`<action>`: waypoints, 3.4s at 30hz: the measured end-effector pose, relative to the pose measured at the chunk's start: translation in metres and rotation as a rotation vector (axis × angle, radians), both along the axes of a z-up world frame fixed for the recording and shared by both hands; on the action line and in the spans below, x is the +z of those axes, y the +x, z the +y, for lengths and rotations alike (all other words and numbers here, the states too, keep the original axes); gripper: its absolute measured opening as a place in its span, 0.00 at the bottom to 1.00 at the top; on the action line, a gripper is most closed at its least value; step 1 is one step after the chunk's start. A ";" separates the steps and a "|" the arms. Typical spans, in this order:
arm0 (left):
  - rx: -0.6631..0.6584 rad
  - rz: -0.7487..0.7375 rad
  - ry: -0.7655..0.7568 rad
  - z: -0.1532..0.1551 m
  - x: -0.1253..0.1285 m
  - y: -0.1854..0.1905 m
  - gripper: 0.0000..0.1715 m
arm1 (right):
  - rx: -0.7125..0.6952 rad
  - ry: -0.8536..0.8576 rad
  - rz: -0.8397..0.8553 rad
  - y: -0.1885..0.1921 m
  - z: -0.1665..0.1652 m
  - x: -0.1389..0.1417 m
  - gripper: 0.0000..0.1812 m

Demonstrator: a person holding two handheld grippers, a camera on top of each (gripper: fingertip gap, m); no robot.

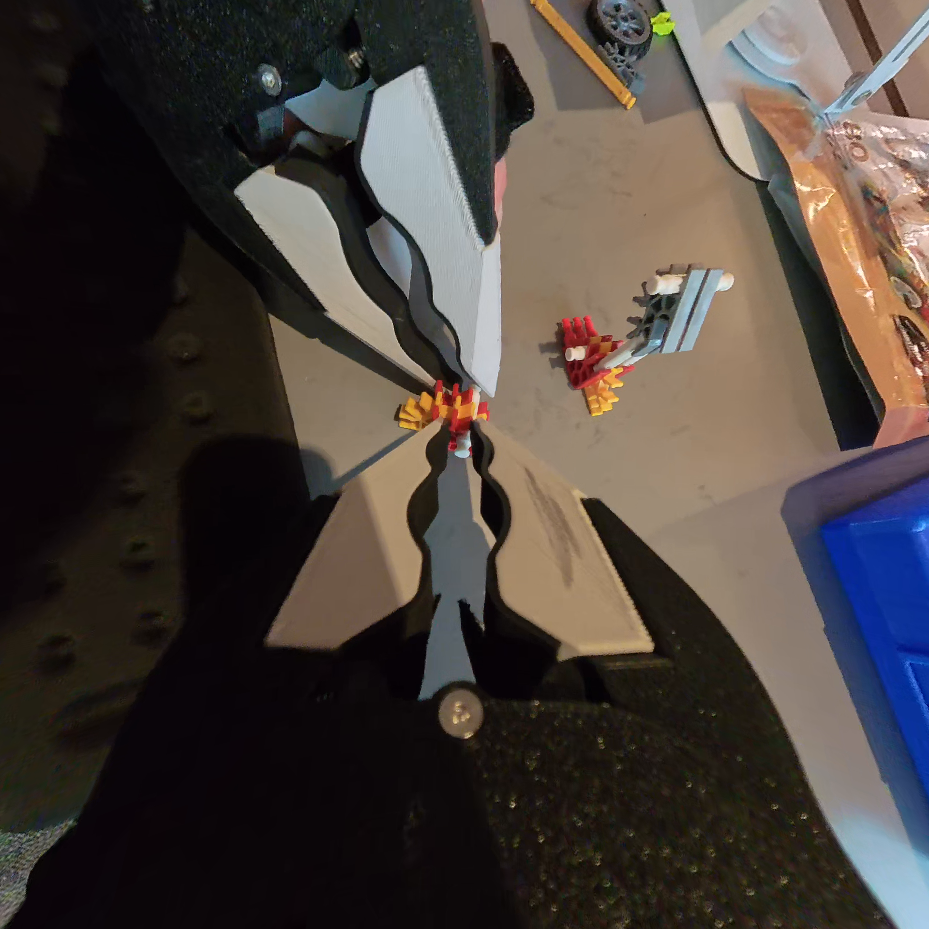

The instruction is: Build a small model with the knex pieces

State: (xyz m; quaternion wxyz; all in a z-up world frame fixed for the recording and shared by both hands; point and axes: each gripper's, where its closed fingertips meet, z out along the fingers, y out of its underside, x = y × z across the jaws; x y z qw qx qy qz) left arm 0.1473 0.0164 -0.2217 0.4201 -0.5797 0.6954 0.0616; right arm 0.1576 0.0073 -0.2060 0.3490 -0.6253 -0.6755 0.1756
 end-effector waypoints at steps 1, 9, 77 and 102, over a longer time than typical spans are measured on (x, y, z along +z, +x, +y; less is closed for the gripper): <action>-0.002 -0.008 -0.014 -0.001 0.000 0.001 0.07 | 0.001 -0.004 -0.005 0.001 -0.001 -0.001 0.04; -0.055 -0.098 -0.150 -0.009 0.001 0.003 0.06 | -0.007 -0.061 0.002 0.006 -0.005 -0.006 0.04; -0.055 -0.165 -0.244 -0.018 0.006 0.009 0.14 | 0.023 -0.130 -0.006 0.004 -0.011 0.011 0.12; -0.010 -0.245 -0.347 -0.014 0.004 0.013 0.18 | -0.045 -0.186 0.194 -0.008 -0.012 0.010 0.09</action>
